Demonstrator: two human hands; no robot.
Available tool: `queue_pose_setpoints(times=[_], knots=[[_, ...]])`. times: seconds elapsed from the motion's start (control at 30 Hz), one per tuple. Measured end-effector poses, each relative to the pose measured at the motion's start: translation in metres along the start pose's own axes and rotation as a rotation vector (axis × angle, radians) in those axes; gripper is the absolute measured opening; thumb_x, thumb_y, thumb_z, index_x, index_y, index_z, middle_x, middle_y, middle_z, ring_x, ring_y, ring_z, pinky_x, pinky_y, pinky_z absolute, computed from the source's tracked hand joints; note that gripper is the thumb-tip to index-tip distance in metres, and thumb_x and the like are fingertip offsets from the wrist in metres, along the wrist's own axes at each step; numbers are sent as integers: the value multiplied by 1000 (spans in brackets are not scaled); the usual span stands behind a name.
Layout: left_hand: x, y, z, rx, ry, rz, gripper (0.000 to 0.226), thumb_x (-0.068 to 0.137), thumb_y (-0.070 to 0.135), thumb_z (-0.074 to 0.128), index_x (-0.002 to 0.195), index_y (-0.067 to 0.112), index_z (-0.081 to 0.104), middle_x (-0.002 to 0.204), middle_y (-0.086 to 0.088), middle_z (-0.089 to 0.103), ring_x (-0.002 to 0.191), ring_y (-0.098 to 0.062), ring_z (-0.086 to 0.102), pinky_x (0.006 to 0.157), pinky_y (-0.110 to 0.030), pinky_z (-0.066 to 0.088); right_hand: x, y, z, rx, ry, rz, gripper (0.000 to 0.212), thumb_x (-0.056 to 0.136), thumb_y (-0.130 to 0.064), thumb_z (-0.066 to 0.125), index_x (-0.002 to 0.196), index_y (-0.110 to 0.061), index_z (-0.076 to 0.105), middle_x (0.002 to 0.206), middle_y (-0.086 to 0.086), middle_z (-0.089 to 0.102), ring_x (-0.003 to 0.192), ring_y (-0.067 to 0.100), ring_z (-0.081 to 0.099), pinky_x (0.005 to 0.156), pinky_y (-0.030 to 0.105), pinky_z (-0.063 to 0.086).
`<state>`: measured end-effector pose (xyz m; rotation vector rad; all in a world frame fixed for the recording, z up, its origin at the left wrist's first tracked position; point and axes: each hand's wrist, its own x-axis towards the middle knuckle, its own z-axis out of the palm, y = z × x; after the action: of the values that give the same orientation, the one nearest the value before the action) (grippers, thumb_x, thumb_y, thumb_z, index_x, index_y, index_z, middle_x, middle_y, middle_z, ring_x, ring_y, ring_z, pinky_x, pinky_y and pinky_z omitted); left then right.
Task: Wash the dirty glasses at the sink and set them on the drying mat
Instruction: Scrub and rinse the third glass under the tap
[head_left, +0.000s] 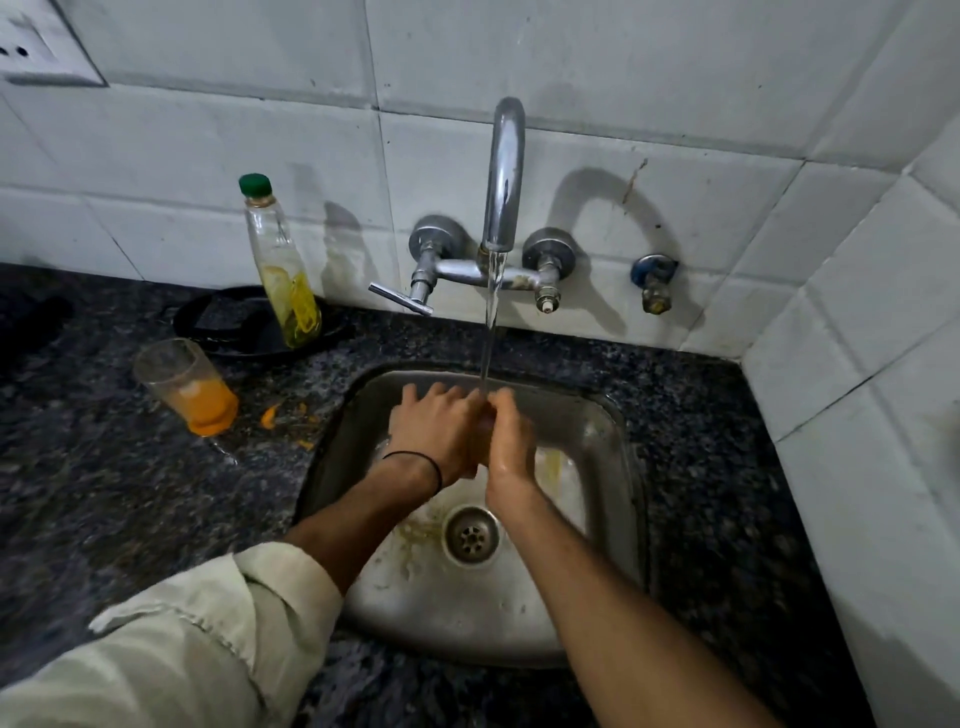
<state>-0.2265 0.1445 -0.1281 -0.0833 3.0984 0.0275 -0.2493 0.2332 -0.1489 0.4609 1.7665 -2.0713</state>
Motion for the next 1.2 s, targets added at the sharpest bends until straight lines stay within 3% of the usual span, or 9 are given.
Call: queue_pose_setpoints(times=[0.13, 0.4, 0.57, 0.63, 0.77, 0.87, 0.97, 1.1, 1.2], knots=[[-1, 13, -1, 212, -4, 54, 55, 81, 34, 70, 128, 20, 46, 123, -4, 59, 121, -26, 49, 99, -47, 34, 13, 10, 8, 90, 160, 171, 31, 92, -38, 63, 79, -12, 73, 83, 8, 75, 82, 26, 72, 73, 38, 57], [-5, 19, 11, 280, -272, -26, 45, 77, 46, 74, 115, 25, 60, 107, 3, 67, 105, -21, 61, 92, -40, 42, 32, 39, -2, 12, -95, 428, 35, 84, -31, 59, 106, -8, 72, 91, 15, 72, 84, 31, 68, 69, 39, 56], [-3, -1, 9, -364, -498, -25, 50, 69, 45, 81, 110, 21, 64, 106, 2, 68, 98, -17, 63, 84, -32, 49, 25, 25, -7, -479, -20, 107, 36, 93, -37, 56, 77, -10, 72, 74, 8, 73, 74, 24, 69, 73, 34, 54], [-4, -18, 18, -798, -549, -45, 46, 62, 41, 83, 100, 20, 68, 100, 2, 72, 96, -15, 66, 93, -37, 52, 16, 12, -11, -638, -121, -91, 45, 93, -34, 52, 58, -11, 69, 60, 4, 71, 62, 18, 68, 73, 33, 56], [-11, -36, 36, -1558, -537, -10, 25, 74, 0, 75, 98, 4, 69, 96, -11, 71, 95, -19, 68, 90, -33, 52, -2, -27, -7, -877, -362, -407, 53, 99, -36, 53, 52, -14, 64, 42, -5, 59, 37, 8, 56, 49, 18, 44], [-15, -27, 33, -1723, -415, -51, 39, 74, -5, 70, 112, -9, 60, 101, -15, 69, 97, -23, 68, 87, -31, 56, -9, -46, 2, -1096, -407, -580, 50, 100, -40, 52, 60, -15, 68, 50, -5, 60, 46, 11, 60, 52, 19, 46], [-9, -4, 25, -1434, -49, -181, 24, 80, 3, 74, 99, 11, 64, 88, 0, 70, 86, -14, 67, 72, -18, 55, -11, -50, 10, -1142, -220, -568, 46, 98, -39, 52, 65, -11, 66, 63, 6, 63, 61, 22, 60, 61, 31, 47], [-1, 22, 26, -1161, 402, -365, 7, 92, 6, 59, 99, 7, 59, 84, 7, 59, 83, -9, 57, 64, -11, 44, -15, -47, 17, -1255, -125, -555, 39, 103, -39, 44, 84, -14, 66, 76, 4, 57, 71, 22, 53, 67, 30, 36], [1, 8, 26, -1272, 293, -241, 20, 83, 7, 73, 100, 12, 62, 88, 9, 65, 85, -5, 63, 70, -6, 46, -14, -65, 5, -1336, -298, -617, 40, 103, -42, 43, 73, -20, 58, 66, -3, 51, 64, 16, 50, 68, 28, 38]])
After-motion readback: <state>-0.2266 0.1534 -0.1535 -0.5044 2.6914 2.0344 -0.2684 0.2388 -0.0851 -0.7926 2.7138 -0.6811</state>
